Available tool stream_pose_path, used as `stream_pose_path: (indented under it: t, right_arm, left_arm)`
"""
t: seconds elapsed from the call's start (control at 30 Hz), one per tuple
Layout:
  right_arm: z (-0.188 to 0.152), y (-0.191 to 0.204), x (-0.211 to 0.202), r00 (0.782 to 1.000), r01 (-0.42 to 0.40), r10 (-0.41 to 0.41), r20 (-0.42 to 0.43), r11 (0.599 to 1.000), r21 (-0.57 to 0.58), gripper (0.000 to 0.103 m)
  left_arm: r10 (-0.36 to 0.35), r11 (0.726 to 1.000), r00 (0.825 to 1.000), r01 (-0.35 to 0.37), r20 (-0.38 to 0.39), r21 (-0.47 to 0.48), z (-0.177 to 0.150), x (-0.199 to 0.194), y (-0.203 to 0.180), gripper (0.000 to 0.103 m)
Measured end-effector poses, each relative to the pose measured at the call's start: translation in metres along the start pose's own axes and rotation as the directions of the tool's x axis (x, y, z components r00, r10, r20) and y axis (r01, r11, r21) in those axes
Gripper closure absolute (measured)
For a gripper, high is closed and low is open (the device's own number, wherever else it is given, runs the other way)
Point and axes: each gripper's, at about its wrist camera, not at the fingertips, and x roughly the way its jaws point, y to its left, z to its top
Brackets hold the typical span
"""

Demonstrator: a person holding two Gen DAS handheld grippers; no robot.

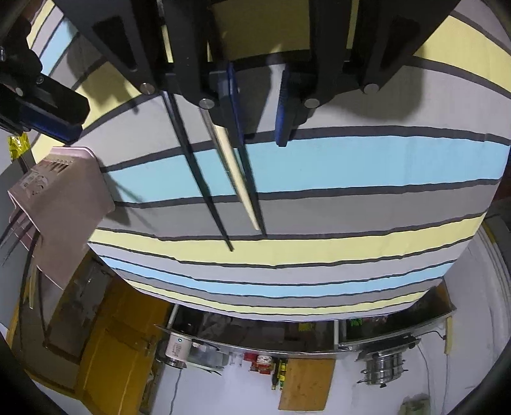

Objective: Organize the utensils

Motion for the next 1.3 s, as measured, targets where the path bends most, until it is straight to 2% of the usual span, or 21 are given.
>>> stream_pose_path:
  t: [0.2,0.37,0.5,0.53,0.6,0.77,0.9,1.0,1.07,1.2,1.3]
  right_arm:
    - [0.002,0.002,0.01,1.0,0.001,-0.001,-0.012,1.0,-0.004,0.081]
    - [0.004,0.003,0.022,1.0,-0.001,0.001,-0.023,1.0,-0.004,0.081]
    - [0.007,0.001,0.028,1.0,0.001,-0.001,-0.027,1.0,-0.003,0.081]
    - [0.007,0.0,0.028,1.0,0.001,-0.001,-0.028,1.0,-0.001,0.081]
    - [0.007,-0.002,0.028,1.0,0.003,-0.003,-0.026,1.0,0.003,0.081]
    - [0.006,-0.005,0.03,1.0,0.004,-0.003,-0.031,1.0,0.013,0.081]
    - [0.006,-0.005,0.029,1.0,0.004,-0.004,-0.028,1.0,0.015,0.081]
    - [0.005,-0.006,0.03,1.0,0.005,-0.004,-0.03,1.0,0.022,0.081]
    - [0.006,-0.003,0.031,0.999,0.004,-0.004,-0.032,1.0,0.025,0.081]
    - [0.006,-0.002,0.029,1.0,0.003,-0.003,-0.028,1.0,0.016,0.081]
    - [0.008,-0.002,0.032,1.0,0.002,-0.002,-0.028,1.0,0.014,0.081]
  left_arm:
    - [-0.007,1.0,1.0,0.006,0.021,0.011,0.001,0.0,0.001,0.083]
    - [0.019,0.999,0.999,-0.021,0.035,0.044,0.003,0.003,-0.003,0.083]
    - [-0.024,1.0,0.999,0.024,0.029,0.003,0.007,0.001,0.004,0.083]
    - [-0.057,0.998,0.998,0.057,0.039,-0.02,0.009,-0.003,0.007,0.083]
    - [-0.073,0.997,0.995,0.075,0.065,-0.02,0.01,-0.009,0.009,0.082]
    - [-0.054,0.998,0.998,0.054,0.019,0.009,0.009,0.004,0.002,0.08]
    - [-0.038,0.999,0.999,0.037,0.037,0.025,0.006,0.007,-0.004,0.075]
    - [0.017,0.997,0.999,-0.021,0.051,0.073,0.005,0.009,-0.013,0.074]
    - [0.03,0.997,0.998,-0.034,0.048,0.069,0.007,0.011,-0.01,0.075]
    - [0.042,0.998,0.998,-0.045,0.051,0.053,0.007,0.009,0.0,0.09]
    - [0.037,0.999,0.998,-0.038,0.048,0.023,0.005,0.005,0.012,0.091]
